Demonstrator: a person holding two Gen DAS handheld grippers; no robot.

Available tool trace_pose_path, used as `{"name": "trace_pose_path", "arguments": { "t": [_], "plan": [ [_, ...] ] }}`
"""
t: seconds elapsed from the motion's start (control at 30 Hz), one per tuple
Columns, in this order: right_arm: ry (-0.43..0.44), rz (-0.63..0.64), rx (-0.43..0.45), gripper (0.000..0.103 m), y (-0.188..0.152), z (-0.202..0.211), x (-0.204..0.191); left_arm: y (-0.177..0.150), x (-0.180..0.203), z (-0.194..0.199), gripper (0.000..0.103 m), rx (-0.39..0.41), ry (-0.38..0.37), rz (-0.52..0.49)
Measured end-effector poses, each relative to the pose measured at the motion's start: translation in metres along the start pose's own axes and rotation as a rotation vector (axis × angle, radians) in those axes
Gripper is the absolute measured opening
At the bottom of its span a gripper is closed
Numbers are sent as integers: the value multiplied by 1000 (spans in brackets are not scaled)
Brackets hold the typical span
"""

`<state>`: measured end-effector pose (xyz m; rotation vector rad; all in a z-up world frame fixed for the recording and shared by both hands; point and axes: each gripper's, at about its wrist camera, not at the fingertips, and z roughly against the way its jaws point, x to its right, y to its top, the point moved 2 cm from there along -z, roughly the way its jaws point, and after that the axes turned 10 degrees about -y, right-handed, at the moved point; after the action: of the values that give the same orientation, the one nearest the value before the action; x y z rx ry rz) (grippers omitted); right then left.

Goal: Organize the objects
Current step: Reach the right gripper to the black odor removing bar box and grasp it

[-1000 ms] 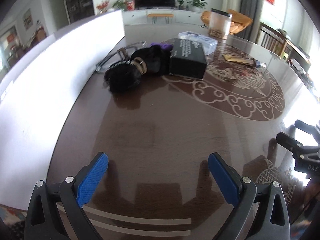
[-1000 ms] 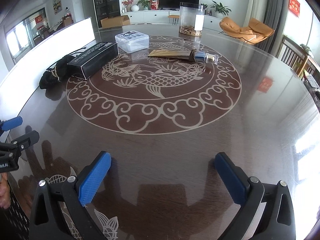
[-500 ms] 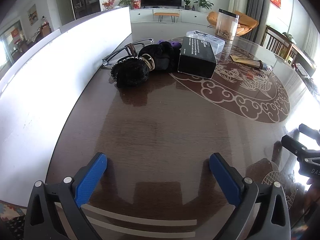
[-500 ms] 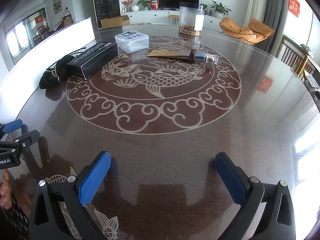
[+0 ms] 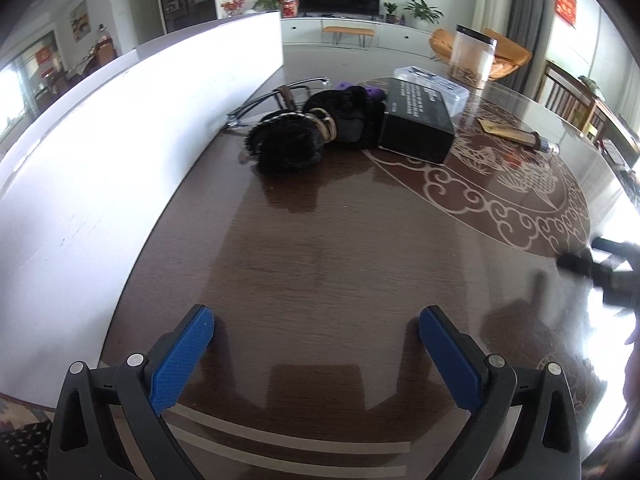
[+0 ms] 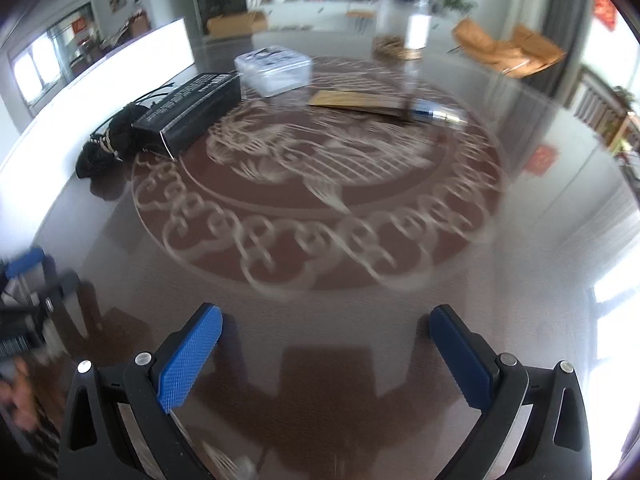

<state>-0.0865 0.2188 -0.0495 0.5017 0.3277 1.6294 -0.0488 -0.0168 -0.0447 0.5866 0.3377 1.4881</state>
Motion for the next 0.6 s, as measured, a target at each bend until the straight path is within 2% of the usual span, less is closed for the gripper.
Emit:
{"name": "trace_pose_path", "arguments": {
  "t": [0.13, 0.2, 0.27, 0.37, 0.47, 0.53, 0.6],
  "plan": [
    [93, -26, 42, 103, 66, 0, -29, 2, -4, -1, 103, 5, 15, 21],
    [130, -45, 17, 103, 110, -10, -54, 2, -7, -1, 103, 6, 22, 31],
    [159, -88, -32, 103, 140, -25, -74, 2, -10, 0, 103, 9, 30, 43],
    [176, -142, -72, 103, 167, -44, -97, 2, -16, 0, 103, 12, 44, 65],
    [128, -110, -130, 102, 178, -65, -120, 2, -18, 0, 103, 13, 50, 73],
    [93, -48, -171, 81, 176, -76, -129, 2, -18, -1, 103, 14, 50, 74],
    [43, 18, -135, 63, 170, -71, -131, 3, -18, -1, 103, 14, 51, 74]
  ]
}}
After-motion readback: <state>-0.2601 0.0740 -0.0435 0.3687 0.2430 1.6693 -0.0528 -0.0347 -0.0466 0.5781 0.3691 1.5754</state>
